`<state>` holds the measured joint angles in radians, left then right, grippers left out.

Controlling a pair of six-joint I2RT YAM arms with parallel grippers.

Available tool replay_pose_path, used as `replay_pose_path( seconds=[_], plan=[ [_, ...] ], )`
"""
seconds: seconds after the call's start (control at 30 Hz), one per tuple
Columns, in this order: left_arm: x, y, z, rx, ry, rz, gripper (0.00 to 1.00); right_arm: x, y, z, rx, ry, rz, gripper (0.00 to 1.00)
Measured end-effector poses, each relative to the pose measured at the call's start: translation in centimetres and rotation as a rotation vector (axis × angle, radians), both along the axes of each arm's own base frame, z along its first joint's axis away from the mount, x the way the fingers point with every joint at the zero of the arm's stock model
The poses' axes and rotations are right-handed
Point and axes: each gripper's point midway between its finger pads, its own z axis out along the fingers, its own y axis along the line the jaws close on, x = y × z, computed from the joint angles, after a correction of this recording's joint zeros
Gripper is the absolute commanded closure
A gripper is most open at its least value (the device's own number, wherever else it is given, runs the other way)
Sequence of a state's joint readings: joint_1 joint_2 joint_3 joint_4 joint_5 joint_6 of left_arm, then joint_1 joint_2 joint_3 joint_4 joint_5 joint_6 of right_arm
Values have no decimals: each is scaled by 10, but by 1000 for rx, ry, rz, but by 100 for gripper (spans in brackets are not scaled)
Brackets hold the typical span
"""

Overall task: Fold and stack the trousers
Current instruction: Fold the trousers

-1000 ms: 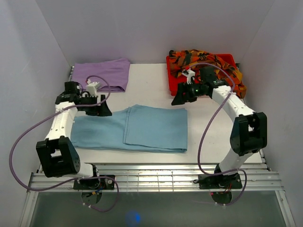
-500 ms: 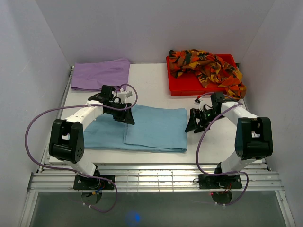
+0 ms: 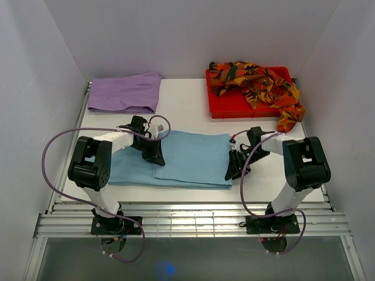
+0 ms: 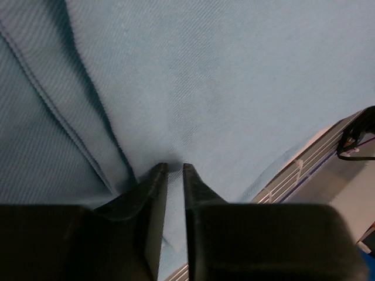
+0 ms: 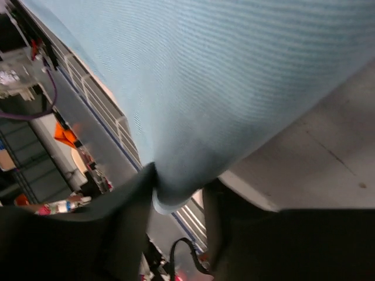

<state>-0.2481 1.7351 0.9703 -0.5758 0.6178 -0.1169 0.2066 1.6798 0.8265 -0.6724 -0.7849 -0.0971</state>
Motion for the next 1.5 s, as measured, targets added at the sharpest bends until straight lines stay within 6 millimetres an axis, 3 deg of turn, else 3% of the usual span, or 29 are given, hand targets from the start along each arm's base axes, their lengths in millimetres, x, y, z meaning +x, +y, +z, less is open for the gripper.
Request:
replay_pose_path(
  seconds=[0.07, 0.1, 0.23, 0.3, 0.33, 0.4, 0.43, 0.57, 0.77, 0.97, 1.1, 1.2, 1.3, 1.5],
  plan=[
    [1, 2, -4, 16, 5, 6, 83, -2, -3, -6, -13, 14, 11, 79],
    [1, 2, -6, 22, 13, 9, 91, -1, -6, -9, -26, 25, 13, 92],
    [3, 0, -8, 20, 56, 11, 97, 11, -15, -12, -66, 49, 19, 92],
    [5, -2, -7, 10, 68, -5, 92, 25, -20, -11, -87, 15, 31, 92],
    [6, -3, -7, 6, 67, -17, 82, 31, -22, -10, -95, -4, 41, 92],
    [7, -3, -5, -2, 56, -36, 73, 40, -24, -7, -100, -39, 55, 92],
    [7, -2, -2, -7, 48, -42, 60, 43, -24, -6, -99, -52, 61, 92],
    [9, 3, 17, 3, -16, -52, 49, 42, -25, -5, -99, -58, 77, 92],
    [8, 16, 31, 70, -62, -35, 47, 35, -25, -8, -97, -37, 77, 92],
    [-6, 24, 9, 117, 34, -20, 48, 17, -22, -12, -57, 21, 60, 92],
    [-9, 22, -4, 114, 115, -3, 54, 2, -19, -13, -33, 59, 31, 92],
    [1, 17, -5, 100, 140, 4, 57, -2, -18, -13, -33, 69, 12, 92],
    [25, 8, -6, 79, 145, 8, 61, 2, -19, -13, -35, 68, -21, 92],
    [57, -6, -4, 26, 115, -4, 60, 12, -23, -13, -29, 66, -87, 92]
  ],
)
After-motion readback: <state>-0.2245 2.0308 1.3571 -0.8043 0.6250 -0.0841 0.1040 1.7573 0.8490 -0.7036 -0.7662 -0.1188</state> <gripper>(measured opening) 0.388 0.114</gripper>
